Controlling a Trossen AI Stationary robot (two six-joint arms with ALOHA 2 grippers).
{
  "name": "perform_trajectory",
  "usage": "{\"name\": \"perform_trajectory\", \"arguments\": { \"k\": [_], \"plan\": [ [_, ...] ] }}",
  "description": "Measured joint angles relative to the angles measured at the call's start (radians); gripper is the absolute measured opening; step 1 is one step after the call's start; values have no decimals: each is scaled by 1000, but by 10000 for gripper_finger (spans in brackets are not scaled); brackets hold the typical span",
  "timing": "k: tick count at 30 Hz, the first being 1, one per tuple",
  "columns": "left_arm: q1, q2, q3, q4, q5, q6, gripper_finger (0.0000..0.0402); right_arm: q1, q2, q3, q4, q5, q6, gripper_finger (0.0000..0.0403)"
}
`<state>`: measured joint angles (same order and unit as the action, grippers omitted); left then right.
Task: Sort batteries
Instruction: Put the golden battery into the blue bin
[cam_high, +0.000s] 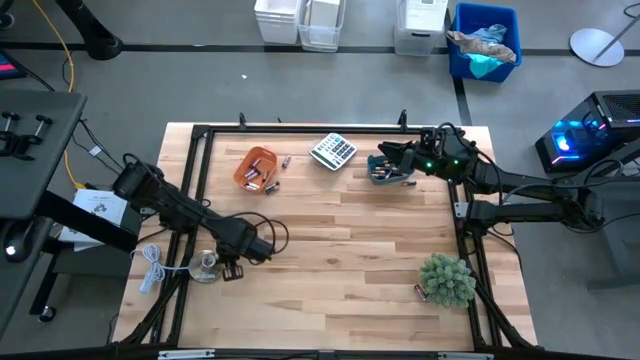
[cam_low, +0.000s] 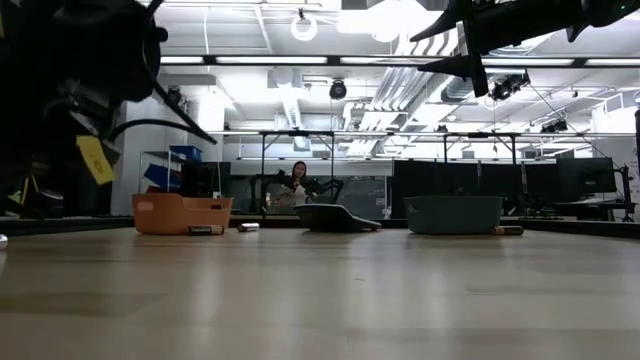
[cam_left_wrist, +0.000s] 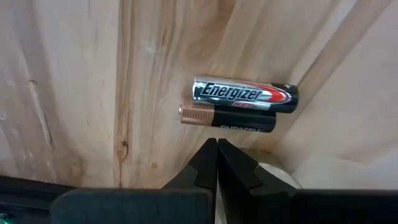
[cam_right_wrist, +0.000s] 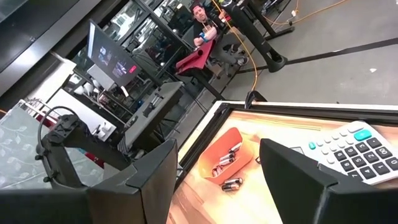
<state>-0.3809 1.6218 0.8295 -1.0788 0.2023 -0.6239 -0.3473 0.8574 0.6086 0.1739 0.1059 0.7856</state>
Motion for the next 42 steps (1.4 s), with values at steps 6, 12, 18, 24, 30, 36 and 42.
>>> {"name": "perform_trajectory", "arguments": {
  "k": [6,12,18,24,30,36,42],
  "plan": [
    [0,55,0,41,38,6,0,0,0,0,-10,0,0,222],
    [7,67,9,82,50,-18,0,0,0,0,-13,0,0,222],
    [52,67,61,83,-21,12,0,0,0,0,-18,0,-1,222],
    [104,61,130,-35,-91,84,0,0,0,0,-21,0,-1,222],
    [135,-8,156,-77,-174,27,0,1,0,0,-22,-5,-1,222],
    [87,-91,156,44,-192,-319,33,1,0,0,-77,-31,-1,222],
    [34,-103,156,222,-330,-814,114,1,0,0,-210,-59,-1,222]
  ]
}}
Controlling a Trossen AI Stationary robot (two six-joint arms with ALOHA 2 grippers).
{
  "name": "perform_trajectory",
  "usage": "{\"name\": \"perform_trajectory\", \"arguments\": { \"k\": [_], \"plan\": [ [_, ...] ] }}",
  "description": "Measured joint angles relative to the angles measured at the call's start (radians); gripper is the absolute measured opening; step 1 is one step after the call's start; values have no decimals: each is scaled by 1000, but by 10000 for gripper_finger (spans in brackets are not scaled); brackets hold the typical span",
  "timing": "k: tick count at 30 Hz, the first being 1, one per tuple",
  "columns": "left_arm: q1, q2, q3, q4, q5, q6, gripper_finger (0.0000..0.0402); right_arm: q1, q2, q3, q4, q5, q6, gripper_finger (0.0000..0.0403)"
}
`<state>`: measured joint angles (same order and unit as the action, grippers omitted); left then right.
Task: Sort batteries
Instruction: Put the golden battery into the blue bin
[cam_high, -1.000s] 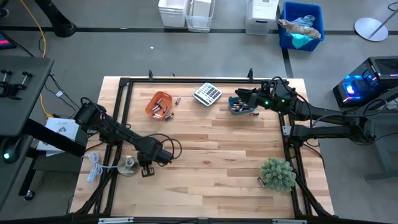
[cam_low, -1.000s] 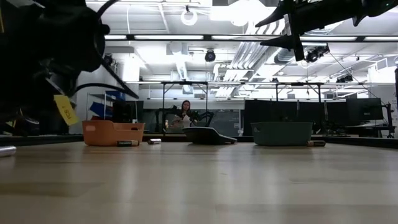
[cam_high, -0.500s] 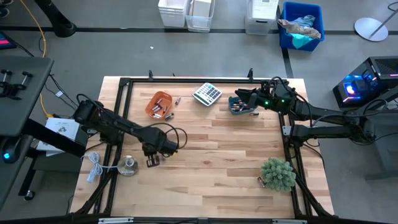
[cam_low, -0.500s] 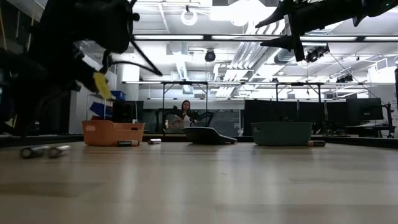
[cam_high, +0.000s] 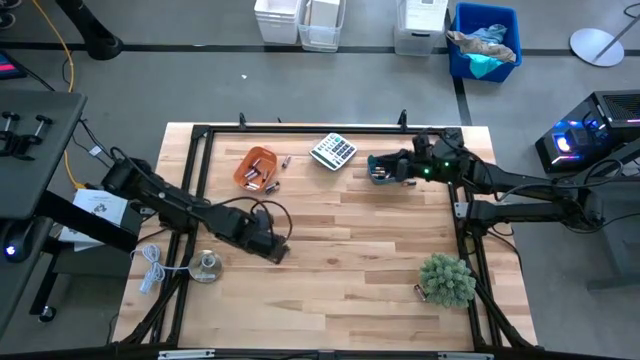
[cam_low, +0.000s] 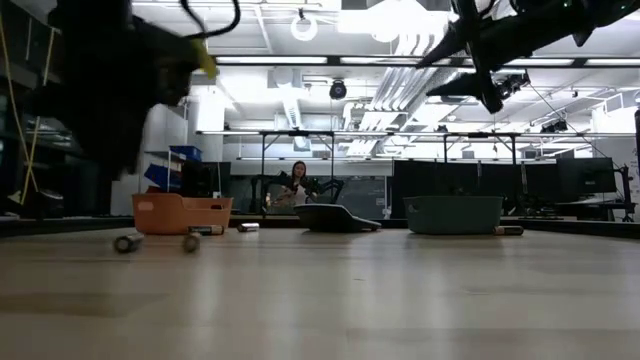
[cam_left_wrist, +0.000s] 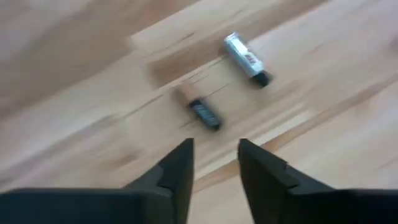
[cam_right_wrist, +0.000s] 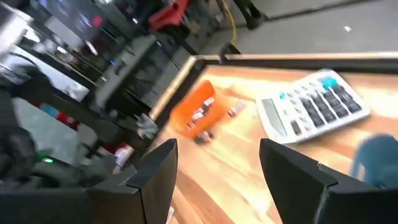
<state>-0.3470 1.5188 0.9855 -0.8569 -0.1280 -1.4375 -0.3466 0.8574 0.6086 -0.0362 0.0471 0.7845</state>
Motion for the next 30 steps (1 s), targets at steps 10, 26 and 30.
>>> {"name": "perform_trajectory", "arguments": {
  "k": [10,26,30],
  "plan": [
    [113,153,0,139,-36,-240,239,0,0,0,-53,-46,-34,222],
    [143,310,8,295,41,-302,242,0,0,0,-55,-60,-75,222],
    [180,316,9,275,68,-233,208,0,0,0,-58,-64,-94,222]
  ]
}}
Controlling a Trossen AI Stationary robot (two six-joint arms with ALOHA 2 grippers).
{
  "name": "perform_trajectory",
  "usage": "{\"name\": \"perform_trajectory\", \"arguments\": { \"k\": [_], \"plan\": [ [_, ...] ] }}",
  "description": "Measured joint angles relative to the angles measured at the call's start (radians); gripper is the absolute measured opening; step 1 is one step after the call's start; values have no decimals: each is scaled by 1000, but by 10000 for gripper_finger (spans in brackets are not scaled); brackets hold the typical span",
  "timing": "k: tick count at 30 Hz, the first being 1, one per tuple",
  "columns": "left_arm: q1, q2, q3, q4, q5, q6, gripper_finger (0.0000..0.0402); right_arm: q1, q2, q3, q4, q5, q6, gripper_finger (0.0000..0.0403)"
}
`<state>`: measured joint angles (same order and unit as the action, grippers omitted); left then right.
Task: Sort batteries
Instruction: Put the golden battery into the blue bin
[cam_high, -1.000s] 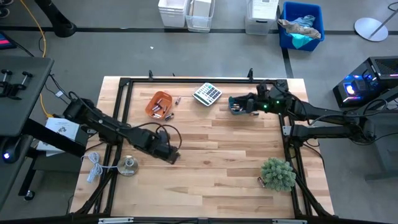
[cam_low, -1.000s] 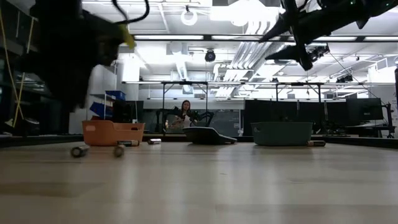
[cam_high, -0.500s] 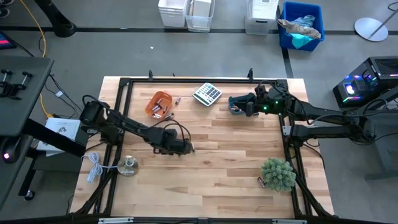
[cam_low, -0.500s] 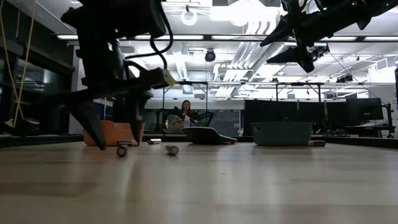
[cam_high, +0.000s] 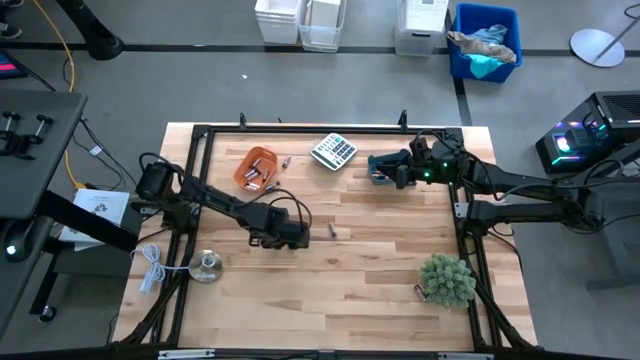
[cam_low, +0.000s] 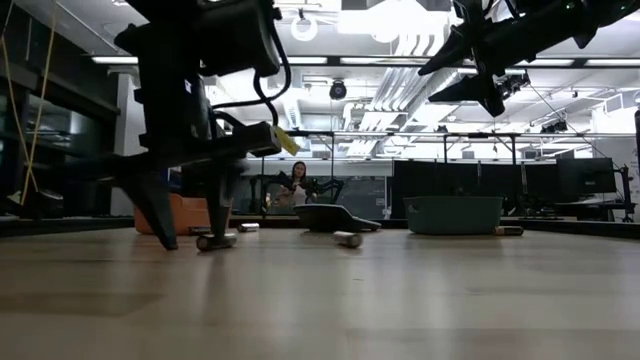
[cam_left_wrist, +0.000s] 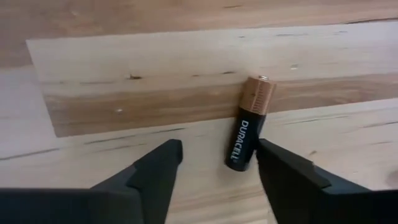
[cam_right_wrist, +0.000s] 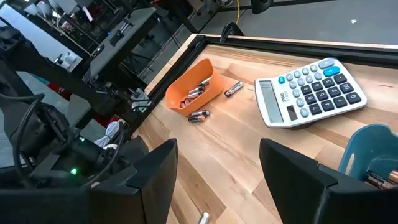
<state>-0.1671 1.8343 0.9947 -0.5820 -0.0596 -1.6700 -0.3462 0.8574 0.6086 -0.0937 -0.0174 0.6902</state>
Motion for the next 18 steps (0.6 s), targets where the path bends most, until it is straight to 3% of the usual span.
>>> {"name": "perform_trajectory", "arguments": {
  "k": [7,13,18],
  "plan": [
    [41,0,-5,-13,33,201,128,0,0,0,0,0,-14,222],
    [82,0,-5,-16,24,487,127,0,0,0,0,0,-17,222],
    [114,1,-5,-13,23,640,136,0,0,0,0,0,-10,222]
  ]
}}
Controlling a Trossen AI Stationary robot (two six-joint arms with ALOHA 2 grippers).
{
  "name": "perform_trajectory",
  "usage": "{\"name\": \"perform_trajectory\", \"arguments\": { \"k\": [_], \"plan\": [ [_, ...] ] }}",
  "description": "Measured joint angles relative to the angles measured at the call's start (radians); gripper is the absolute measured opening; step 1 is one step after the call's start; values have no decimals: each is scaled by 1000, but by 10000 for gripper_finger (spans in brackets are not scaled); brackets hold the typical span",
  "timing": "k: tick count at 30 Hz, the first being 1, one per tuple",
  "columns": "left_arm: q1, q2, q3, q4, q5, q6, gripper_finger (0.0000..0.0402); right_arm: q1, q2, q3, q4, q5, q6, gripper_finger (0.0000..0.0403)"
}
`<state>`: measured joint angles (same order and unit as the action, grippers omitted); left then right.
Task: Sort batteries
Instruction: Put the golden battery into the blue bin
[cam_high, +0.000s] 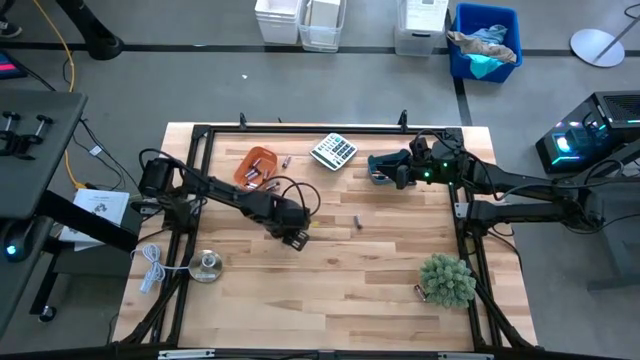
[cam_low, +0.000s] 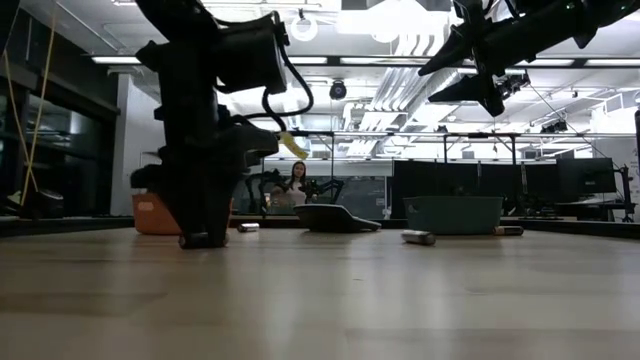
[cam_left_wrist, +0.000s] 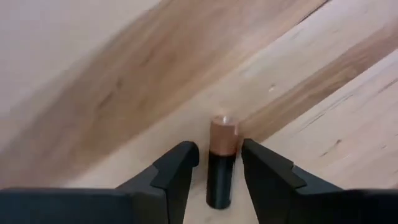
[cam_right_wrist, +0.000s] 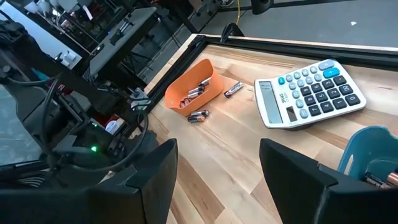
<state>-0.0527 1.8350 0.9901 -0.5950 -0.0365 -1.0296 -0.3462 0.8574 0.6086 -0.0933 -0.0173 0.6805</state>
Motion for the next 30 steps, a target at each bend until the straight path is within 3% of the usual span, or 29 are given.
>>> {"name": "perform_trajectory", "arguments": {
  "k": [4,6,9,13,16,19,24,30],
  "plan": [
    [6,0,0,-7,-8,135,131,0,0,0,0,0,18,222],
    [3,0,0,-19,-16,174,109,0,0,0,0,0,18,222],
    [3,0,0,-29,-17,202,39,0,0,0,0,1,30,222],
    [28,-85,-5,18,-29,211,31,0,0,0,35,-1,65,222],
    [78,-191,24,167,-170,306,31,0,-1,0,157,-11,100,222],
    [162,-242,34,359,-178,448,31,0,-3,0,365,-12,132,222],
    [302,-128,65,613,-60,523,31,0,-2,0,714,41,131,222],
    [335,163,361,639,64,652,31,0,-2,0,861,109,103,222]
  ]
}}
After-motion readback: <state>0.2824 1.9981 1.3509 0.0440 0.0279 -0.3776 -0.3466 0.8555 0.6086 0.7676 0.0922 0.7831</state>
